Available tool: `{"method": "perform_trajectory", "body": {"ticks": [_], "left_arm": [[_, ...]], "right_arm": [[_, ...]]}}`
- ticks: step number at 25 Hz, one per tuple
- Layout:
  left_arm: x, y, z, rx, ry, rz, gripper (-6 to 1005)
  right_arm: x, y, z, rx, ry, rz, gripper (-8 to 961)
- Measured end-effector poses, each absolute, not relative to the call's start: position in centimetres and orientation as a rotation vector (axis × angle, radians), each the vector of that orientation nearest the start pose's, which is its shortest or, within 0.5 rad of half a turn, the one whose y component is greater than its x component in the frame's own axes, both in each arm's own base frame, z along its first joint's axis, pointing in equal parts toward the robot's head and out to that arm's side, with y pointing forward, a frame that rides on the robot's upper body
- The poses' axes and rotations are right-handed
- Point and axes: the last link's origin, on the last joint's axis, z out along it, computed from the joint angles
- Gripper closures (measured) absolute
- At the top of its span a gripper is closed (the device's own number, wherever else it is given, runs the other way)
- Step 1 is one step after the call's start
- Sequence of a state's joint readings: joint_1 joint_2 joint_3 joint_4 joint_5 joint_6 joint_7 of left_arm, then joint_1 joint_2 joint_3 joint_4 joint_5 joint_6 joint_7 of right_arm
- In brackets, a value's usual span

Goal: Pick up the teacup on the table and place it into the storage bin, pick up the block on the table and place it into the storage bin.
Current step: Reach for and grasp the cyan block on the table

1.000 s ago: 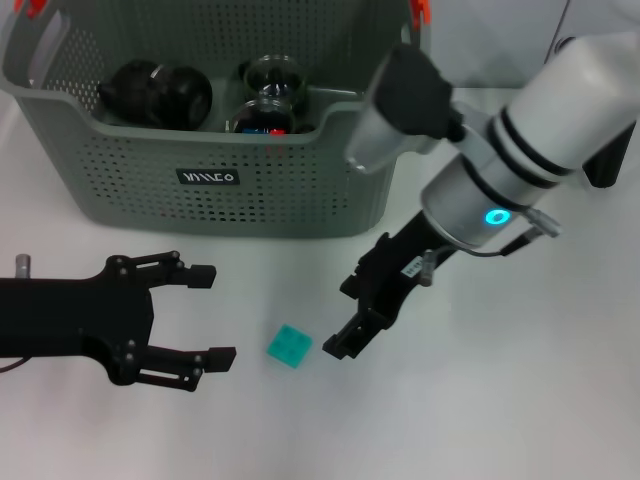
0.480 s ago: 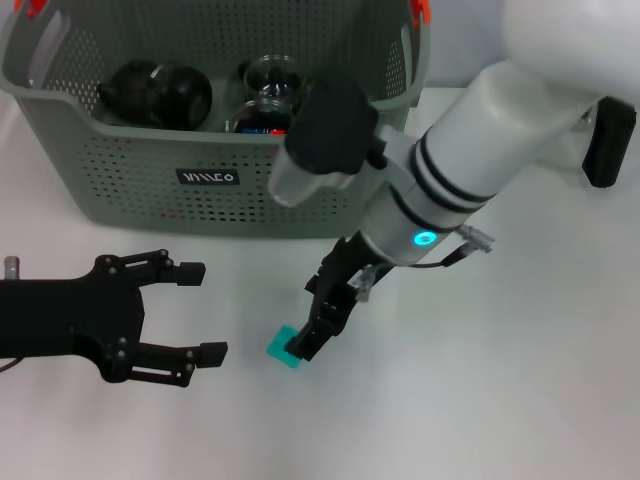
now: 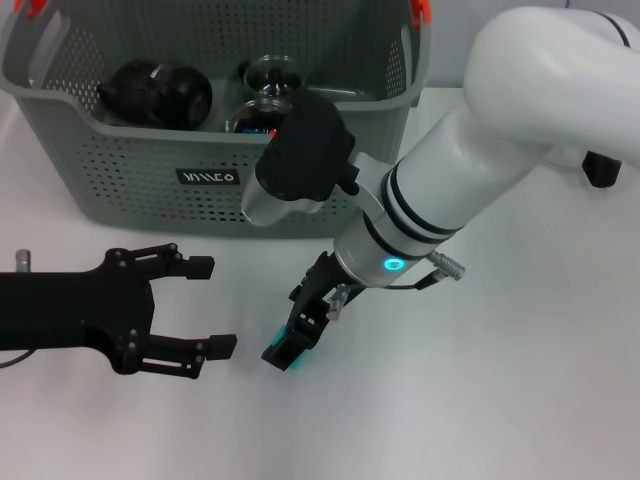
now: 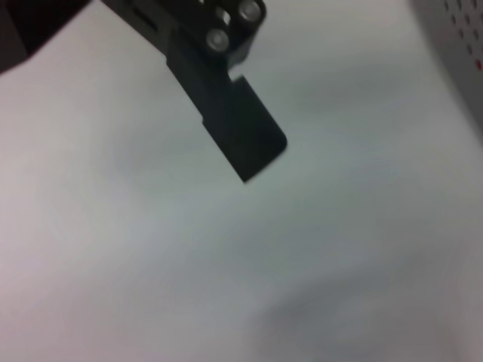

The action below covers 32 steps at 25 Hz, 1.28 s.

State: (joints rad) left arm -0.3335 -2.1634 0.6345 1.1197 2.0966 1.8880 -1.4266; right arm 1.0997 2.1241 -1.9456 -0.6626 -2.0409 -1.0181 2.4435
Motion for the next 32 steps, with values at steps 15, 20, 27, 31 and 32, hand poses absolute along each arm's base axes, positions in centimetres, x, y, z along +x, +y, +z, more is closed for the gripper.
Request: {"method": "perform_trajectory", "body": {"ticks": [15, 20, 27, 31, 32], "left_arm": [[-26.6, 26.8, 4.2, -2.826, -0.449, -0.601, 59], [-26.5, 26.9, 4.2, -2.827, -0.450, -0.604, 60], [-26.7, 27.1, 4.0, -2.820, -0.461, -0.606, 61], [-26.6, 27.3, 3.9, -2.825, -0.462, -0.614, 61], [-26.6, 27.3, 3.9, -2.826, -0.461, -0.614, 61]], "right_arm": [[9.9, 35.4, -16.7, -2.940, 0.440, -0.466, 38], [10.0, 35.4, -16.8, -2.938, 0.420, -0.465, 37], [10.2, 35.3, -16.9, -2.939, 0.401, -0.481, 38], [10.3, 35.2, -17.0, -2.941, 0.395, -0.490, 63], [10.3, 35.2, -17.0, -2.941, 0.395, -0.491, 106]]}}
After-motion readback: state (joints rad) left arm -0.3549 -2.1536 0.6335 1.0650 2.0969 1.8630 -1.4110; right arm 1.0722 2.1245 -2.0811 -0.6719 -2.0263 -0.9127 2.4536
